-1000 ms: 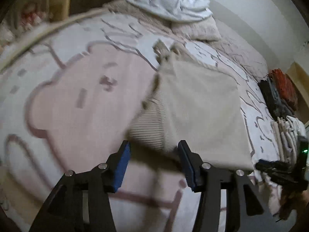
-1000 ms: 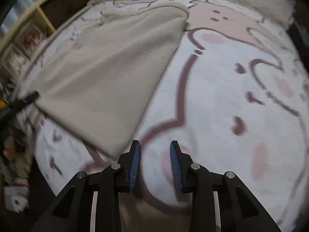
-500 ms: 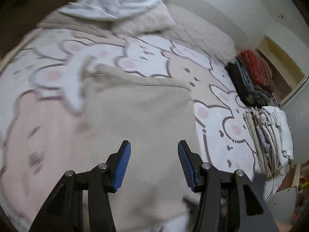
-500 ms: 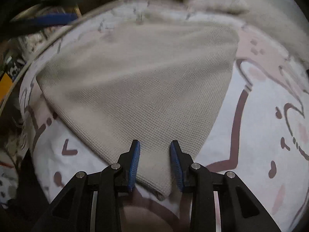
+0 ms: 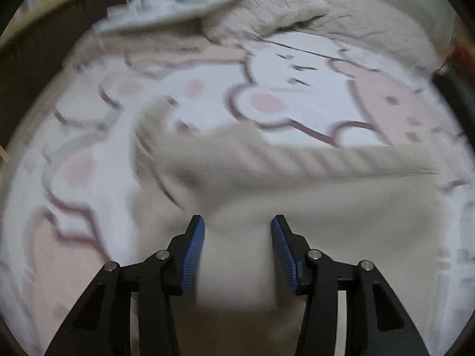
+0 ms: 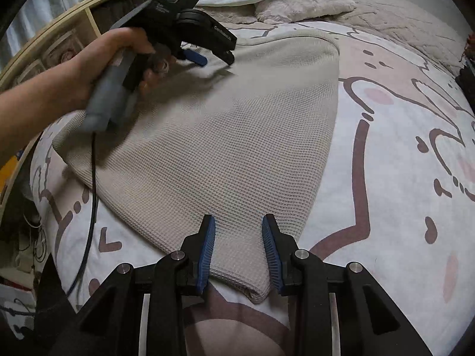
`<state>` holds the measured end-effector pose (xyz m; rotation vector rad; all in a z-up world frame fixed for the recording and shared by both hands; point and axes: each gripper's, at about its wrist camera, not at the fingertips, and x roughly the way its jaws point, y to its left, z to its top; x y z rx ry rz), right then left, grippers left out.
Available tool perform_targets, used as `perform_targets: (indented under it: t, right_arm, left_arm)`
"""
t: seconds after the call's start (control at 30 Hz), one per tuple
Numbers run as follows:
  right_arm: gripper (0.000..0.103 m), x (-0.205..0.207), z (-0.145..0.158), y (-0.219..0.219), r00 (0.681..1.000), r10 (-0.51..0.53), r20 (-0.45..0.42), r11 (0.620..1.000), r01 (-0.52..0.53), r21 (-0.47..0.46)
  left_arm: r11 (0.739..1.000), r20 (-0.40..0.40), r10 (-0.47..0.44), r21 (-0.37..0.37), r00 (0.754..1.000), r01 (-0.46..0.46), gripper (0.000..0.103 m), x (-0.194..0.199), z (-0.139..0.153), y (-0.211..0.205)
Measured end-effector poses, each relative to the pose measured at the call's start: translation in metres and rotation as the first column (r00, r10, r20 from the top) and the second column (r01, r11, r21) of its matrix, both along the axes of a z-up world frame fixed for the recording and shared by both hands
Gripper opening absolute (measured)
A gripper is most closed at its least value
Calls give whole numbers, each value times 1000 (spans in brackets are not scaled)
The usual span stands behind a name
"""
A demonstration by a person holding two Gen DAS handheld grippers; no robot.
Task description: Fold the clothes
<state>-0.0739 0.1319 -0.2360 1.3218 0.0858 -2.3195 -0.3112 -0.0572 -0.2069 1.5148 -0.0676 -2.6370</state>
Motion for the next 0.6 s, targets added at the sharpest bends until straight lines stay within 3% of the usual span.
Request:
perform_targets:
  t: [0.03,0.1,0.27,0.3,0.33,0.37,0.43,0.5,0.6]
  right_arm:
    - [34,2,0,-1,1000,-1,-4,1000,1,2]
    - [34,4,0,-1,1000,0,-8,1000,0,5]
    - [36,20,22,-5,996,80,-43,993,-76,88]
    - [44,28,29,-4,989,116,-88,986,-104,128]
    - [72,36,37,-3,978,156,-137,976,-131,177]
    - [86,47,43,-1,960,204,-194,958,-155,240]
    - [86,71,51,4,909,316,-271,903,-201,379]
    - [86,87,49,10,878,391,-275,847,-227,481]
    - [86,109,32,14,829,500,-253,734,-250,632]
  left_arm:
    - [1000,-2,0,-16,1000,0,49,-6,0,-5]
    - [999,5,11,44,1000,-11,48,-15,5,-18]
    - [997,-103,-67,38,992,71,49,8,62,-26]
    - [994,-122,-101,30,987,106,49,22,73,-26]
    - [990,-141,-137,22,980,141,49,36,85,-26]
    - [984,-160,-172,14,972,177,49,50,97,-26]
    - [970,-179,-237,0,955,241,50,87,113,-27]
    - [955,-175,-290,3,941,295,53,128,118,-22]
    - [936,-151,-343,28,927,351,53,182,111,-14]
